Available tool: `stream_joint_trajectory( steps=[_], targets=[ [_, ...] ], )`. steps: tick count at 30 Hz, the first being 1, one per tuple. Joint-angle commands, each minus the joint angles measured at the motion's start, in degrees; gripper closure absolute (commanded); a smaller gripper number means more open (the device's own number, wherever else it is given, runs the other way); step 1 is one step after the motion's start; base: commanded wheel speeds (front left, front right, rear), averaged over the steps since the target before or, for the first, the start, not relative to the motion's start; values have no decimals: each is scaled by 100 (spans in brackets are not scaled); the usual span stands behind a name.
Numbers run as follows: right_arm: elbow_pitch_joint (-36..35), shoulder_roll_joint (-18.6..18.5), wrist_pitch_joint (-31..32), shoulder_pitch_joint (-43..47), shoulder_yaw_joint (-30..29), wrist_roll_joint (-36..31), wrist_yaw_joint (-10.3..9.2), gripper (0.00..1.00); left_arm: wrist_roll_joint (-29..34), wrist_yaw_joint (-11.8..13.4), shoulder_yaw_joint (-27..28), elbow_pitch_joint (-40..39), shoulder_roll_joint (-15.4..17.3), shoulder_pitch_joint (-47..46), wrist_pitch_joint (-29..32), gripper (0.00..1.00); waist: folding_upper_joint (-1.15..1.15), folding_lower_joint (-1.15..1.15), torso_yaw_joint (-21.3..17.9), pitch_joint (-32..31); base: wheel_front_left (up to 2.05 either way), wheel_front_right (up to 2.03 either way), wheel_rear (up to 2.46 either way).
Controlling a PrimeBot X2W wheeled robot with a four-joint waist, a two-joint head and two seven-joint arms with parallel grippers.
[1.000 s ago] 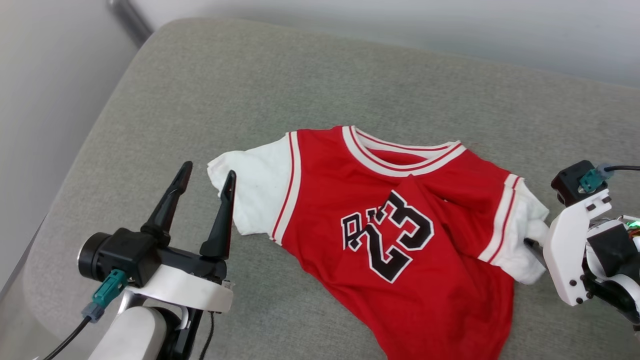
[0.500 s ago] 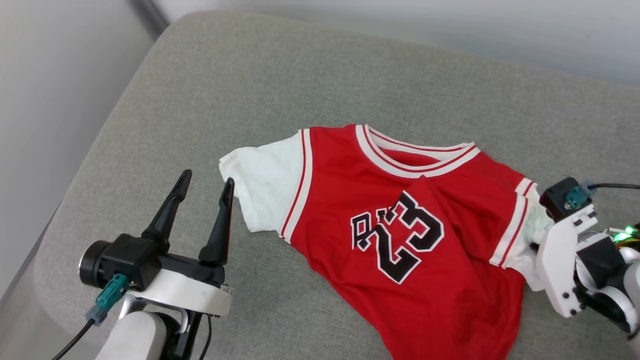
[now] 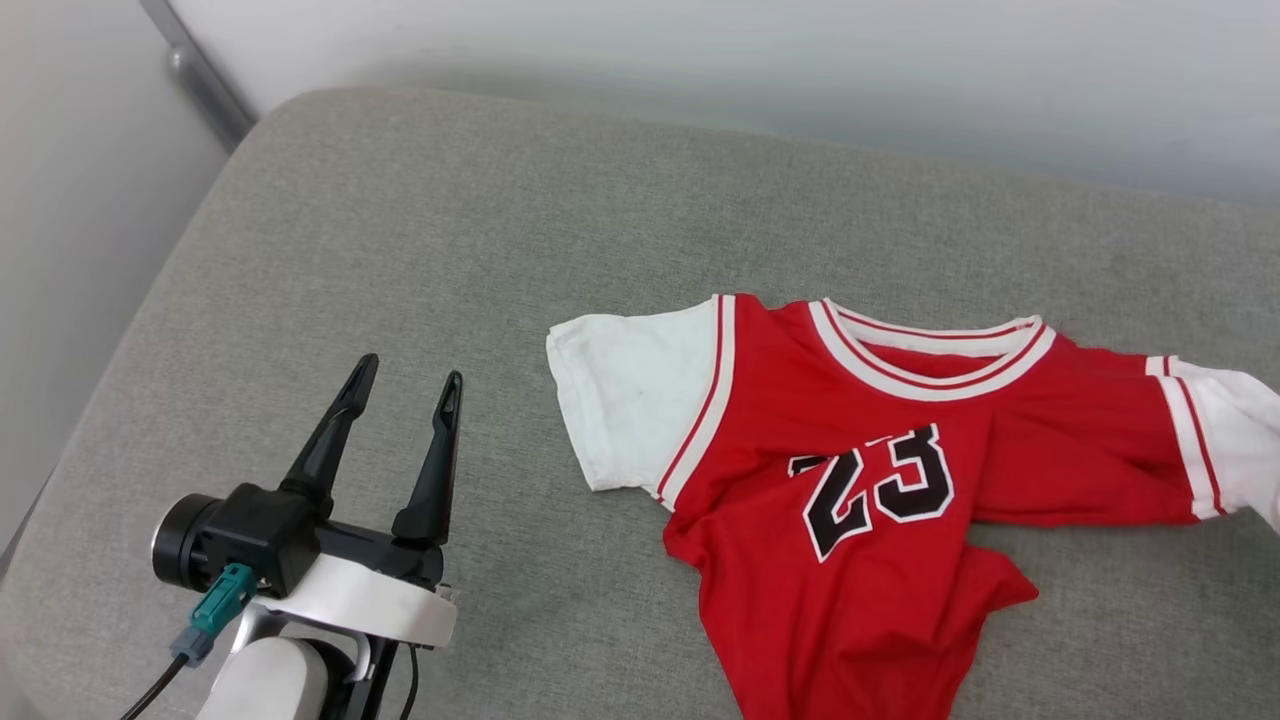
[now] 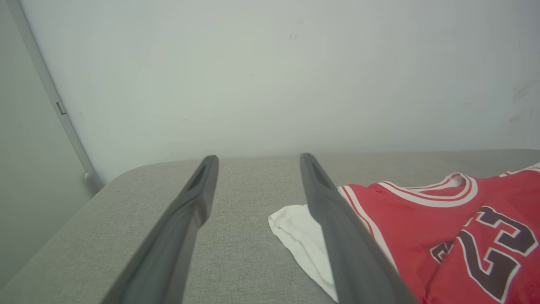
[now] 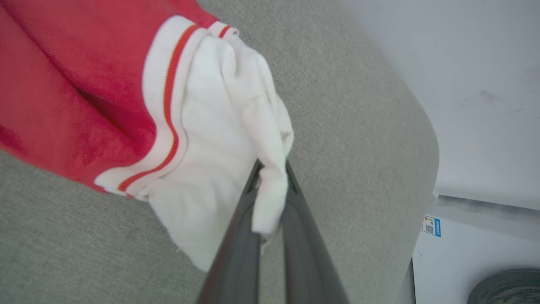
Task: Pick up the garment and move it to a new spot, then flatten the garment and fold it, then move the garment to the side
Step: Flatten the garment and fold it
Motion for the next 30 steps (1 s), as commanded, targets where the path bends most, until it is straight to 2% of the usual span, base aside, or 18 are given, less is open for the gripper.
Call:
stream_joint_trajectory(
  steps=[1,2,3,10,16,20,26,30],
  targets=[
    [123,88,-49,147,-55,-5,-7,100,9,-23,-1,3,-10,-19,-14,0,0,0,-38,55,0,0,0],
    [207,137,-95,207,-104,-21,-6,69,6,-42,-4,12,-26,-40,-14,0,0,0,-49,75,0,0,0],
    [333,194,-151,229,-199,-42,-7,0,4,-48,-13,36,-33,-51,-14,0,0,0,-59,99,0,0,0],
    [554,661,-599,263,-456,-152,-7,0,-32,-89,77,189,28,-116,-15,0,0,0,-252,74,0,0,0],
    [157,1080,-1219,198,-748,-144,-7,0,-162,-141,177,257,114,-168,15,0,0,0,-566,-110,0,0,0],
    [-291,1564,-1812,428,-1162,-72,-6,0,-375,-198,271,256,155,-235,131,0,0,0,-789,-175,0,0,0],
    [-1186,2408,-3010,694,-1732,-232,-5,0,-862,-388,338,237,372,-464,787,0,0,0,-1156,-86,0,0,0],
    [-1749,2945,-3534,879,-1953,-334,-5,0,-1063,-505,245,133,747,-796,1530,0,0,0,-1383,100,0,0,0]
  ],
)
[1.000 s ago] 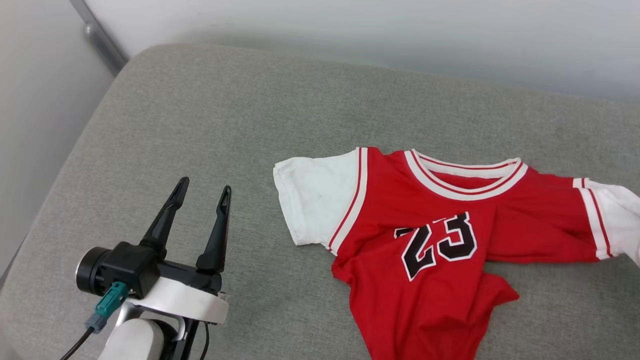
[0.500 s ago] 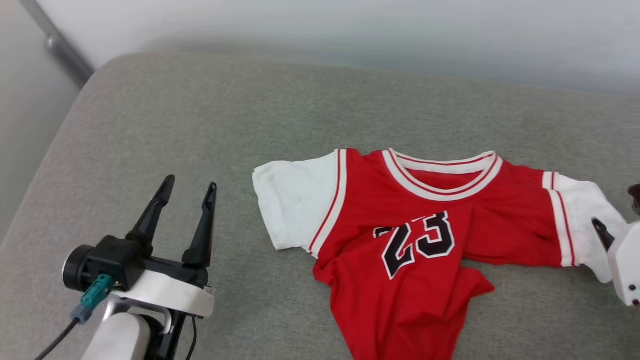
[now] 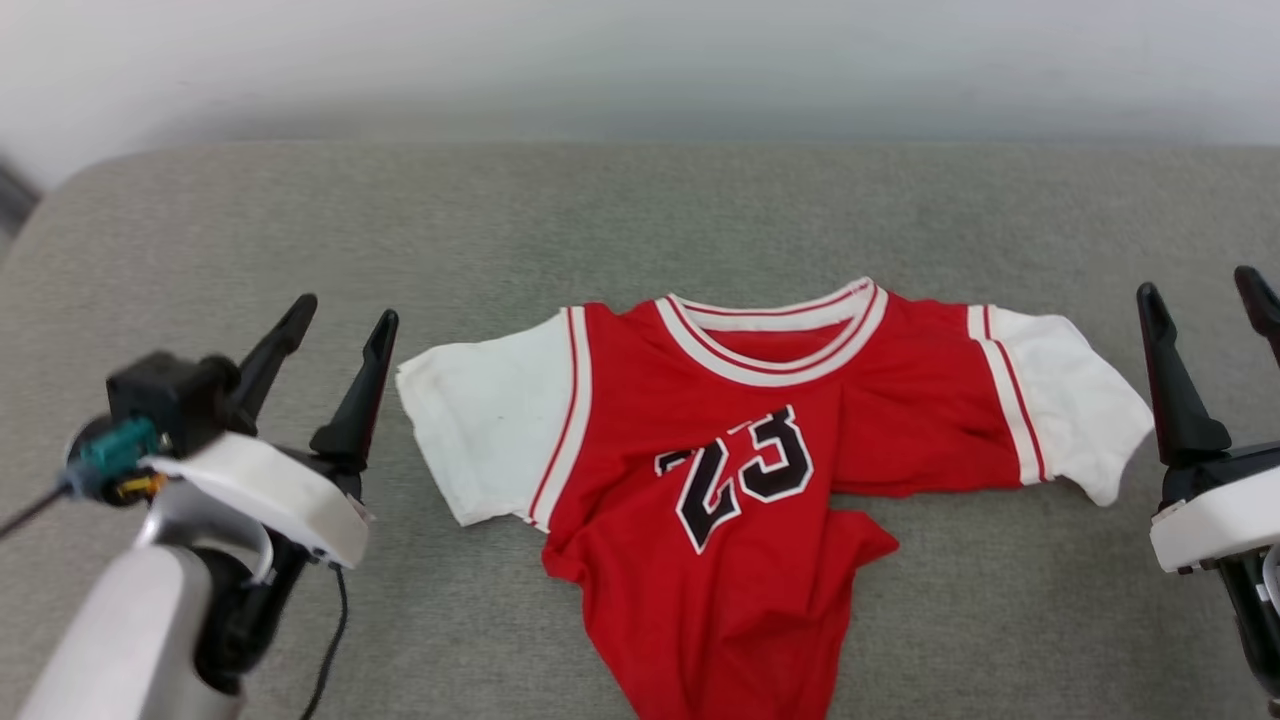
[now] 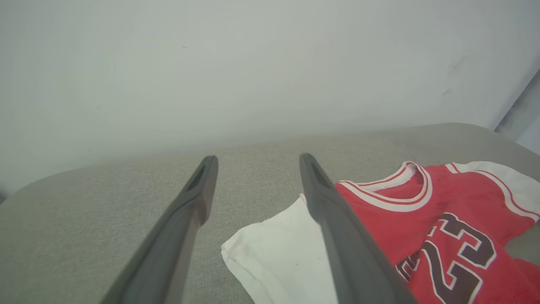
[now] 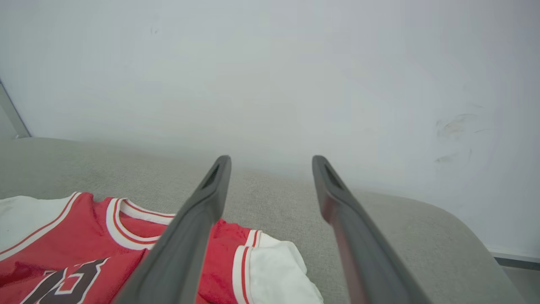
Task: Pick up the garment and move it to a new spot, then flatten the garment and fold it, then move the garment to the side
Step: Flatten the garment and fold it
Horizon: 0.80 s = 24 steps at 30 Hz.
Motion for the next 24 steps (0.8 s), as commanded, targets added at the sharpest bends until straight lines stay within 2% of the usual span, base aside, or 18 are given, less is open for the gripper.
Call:
stream_joint_trajectory(
  steps=[1,3,4,10,14,19,24],
  targets=[
    [-183,186,-180,93,-88,-82,-4,0,-105,-55,-43,-36,173,-199,323,0,0,0,-190,189,0,0,0],
    [-396,466,-402,178,-200,-145,-4,0,-378,-97,-97,-32,383,-420,890,0,0,0,-300,311,0,0,0],
    [-396,466,-402,178,-200,-145,-4,0,-378,-97,-97,-32,383,-420,890,0,0,0,-300,311,0,0,0],
    [-666,1099,-890,323,-542,-398,-4,0,-1181,-74,-173,89,1026,-975,3046,0,0,0,-566,662,0,0,0],
    [-583,1317,-1114,419,-687,-465,-4,0,-1473,-50,-313,147,1290,-1158,4007,0,0,0,-715,858,0,0,0],
    [-429,1386,-1314,440,-713,-526,-4,0,-1724,-54,-374,353,1589,-1266,4773,0,0,0,-929,1094,0,0,0],
    [-248,1394,-1439,388,-799,-628,-4,0,-1765,15,-343,624,1751,-1316,5005,0,0,0,-1069,1295,0,0,0]
  ],
)
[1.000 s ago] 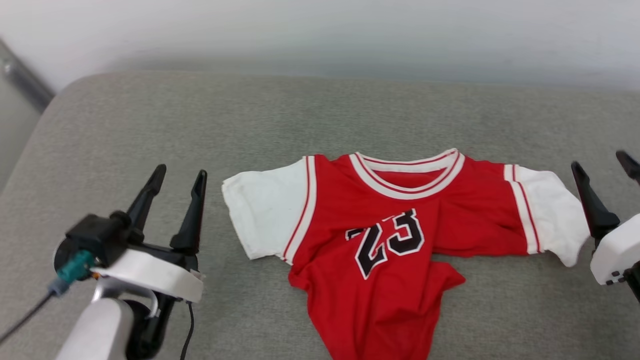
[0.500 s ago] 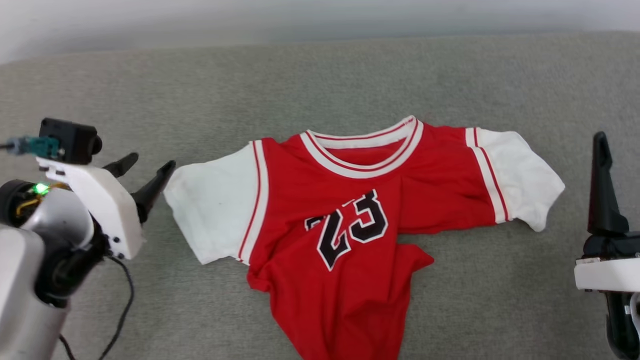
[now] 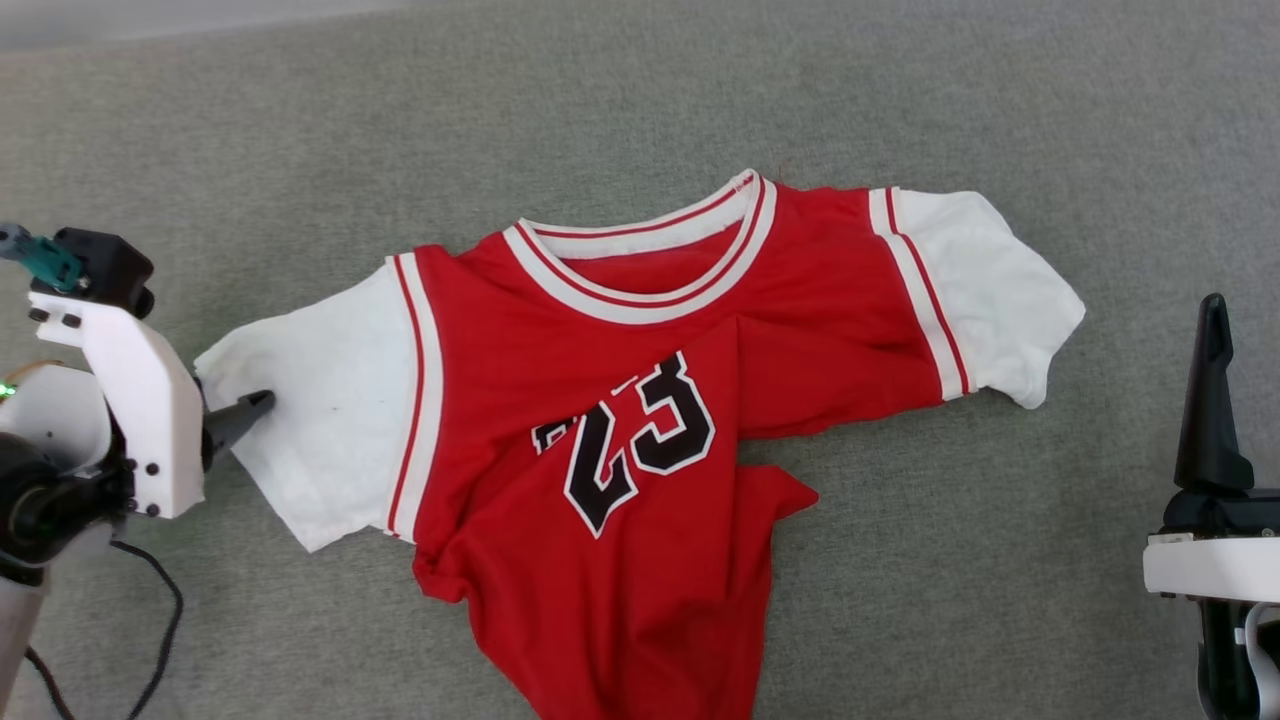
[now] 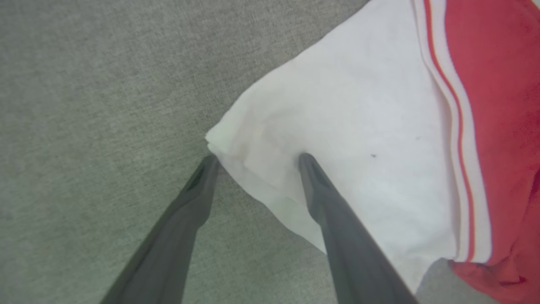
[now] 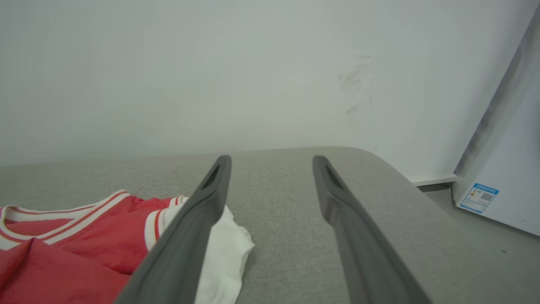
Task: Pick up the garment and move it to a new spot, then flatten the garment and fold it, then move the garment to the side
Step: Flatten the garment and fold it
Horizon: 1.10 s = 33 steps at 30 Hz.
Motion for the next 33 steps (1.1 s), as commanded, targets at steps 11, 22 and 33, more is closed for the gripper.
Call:
stream_joint_trajectory(
  steps=[11,22,33],
  targets=[
    [130,27,-83,-141,22,13,-3,0,261,-46,-352,472,25,9,0,91,0,-1,-107,285,0,0,0],
    [219,-112,435,10,193,-169,-3,0,334,-104,-112,209,-75,149,-1143,100,0,-1,197,-233,0,0,0],
    [-181,-1526,2919,51,743,651,-4,0,432,-133,138,-899,484,698,-1716,100,0,-1,832,-603,0,0,0]
  ],
)
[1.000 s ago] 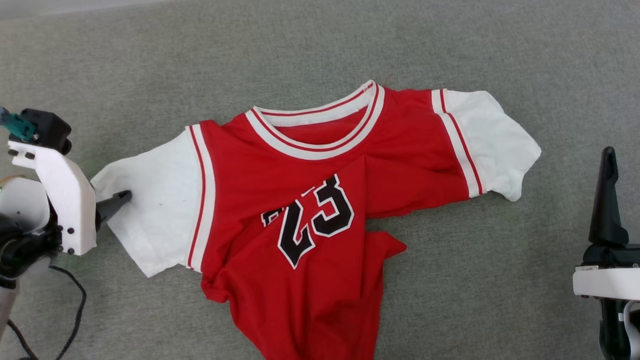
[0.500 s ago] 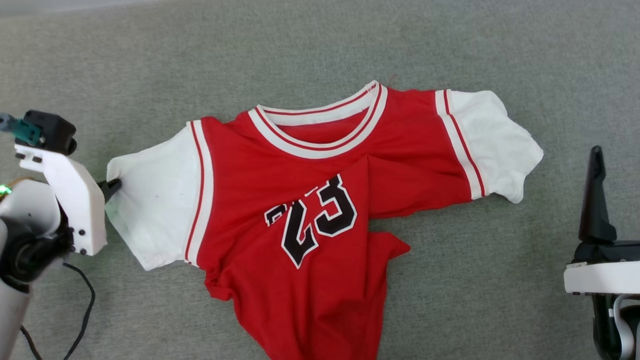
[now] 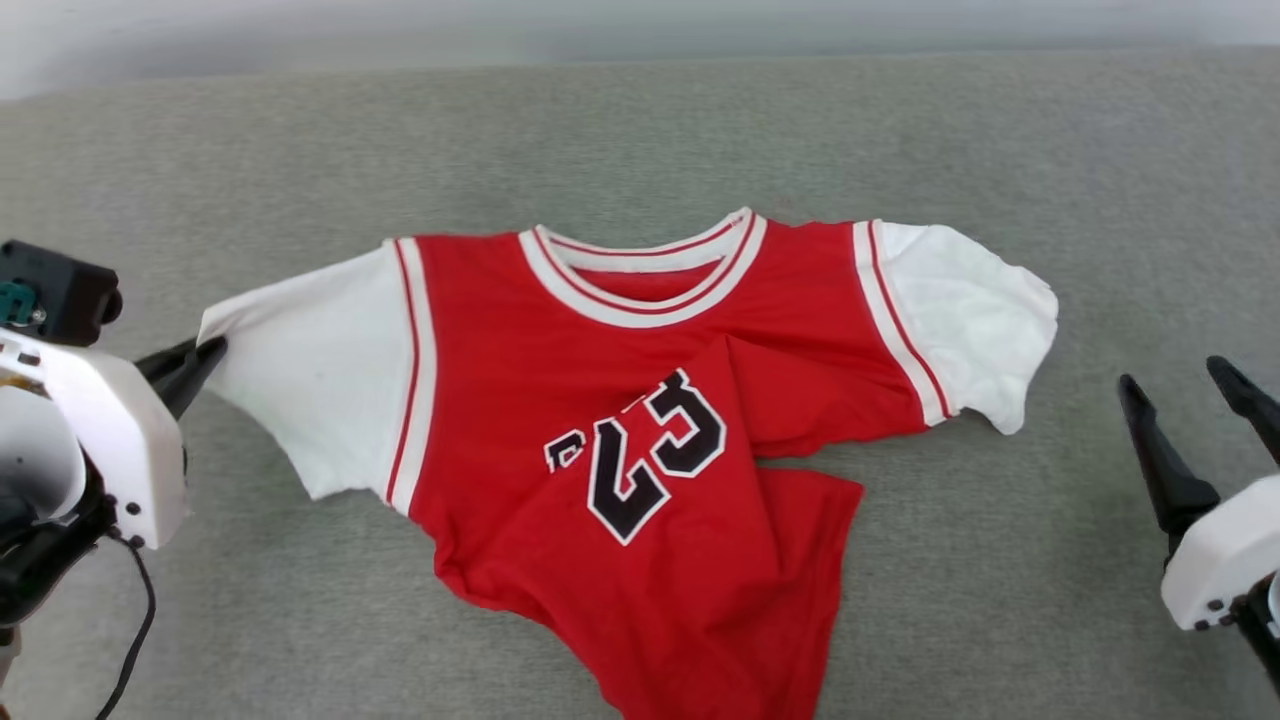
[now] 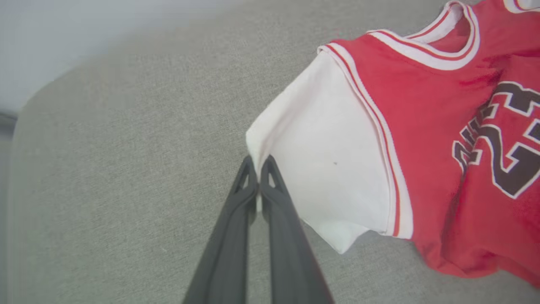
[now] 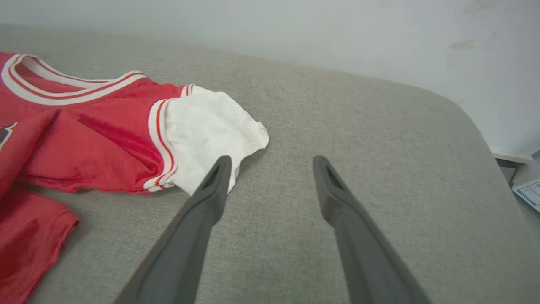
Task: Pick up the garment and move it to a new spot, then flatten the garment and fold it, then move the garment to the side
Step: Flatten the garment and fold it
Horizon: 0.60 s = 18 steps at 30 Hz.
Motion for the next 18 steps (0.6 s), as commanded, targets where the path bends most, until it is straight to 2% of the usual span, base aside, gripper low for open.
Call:
stream_joint_trajectory(
  steps=[1,5,10,14,18],
  targets=[
    [-74,-155,294,-151,72,155,-4,0,25,-2,22,-151,7,34,-75,100,0,0,176,-38,0,0,0],
    [-157,-694,1556,-685,251,598,-4,0,107,-14,-70,-721,-9,-128,-169,100,0,0,403,110,0,0,0],
    [167,-1146,3054,-1543,376,772,-4,0,221,-18,-219,-1314,-115,-322,-193,100,0,0,711,383,0,0,0],
    [715,-1260,3966,-2108,421,683,-4,0,338,-11,-341,-1695,-175,-438,-190,100,0,0,946,567,0,0,0],
    [1156,-1298,4413,-2458,522,578,-4,0,450,3,-481,-1941,-270,-521,-218,100,0,0,1158,709,0,0,0]
  ],
)
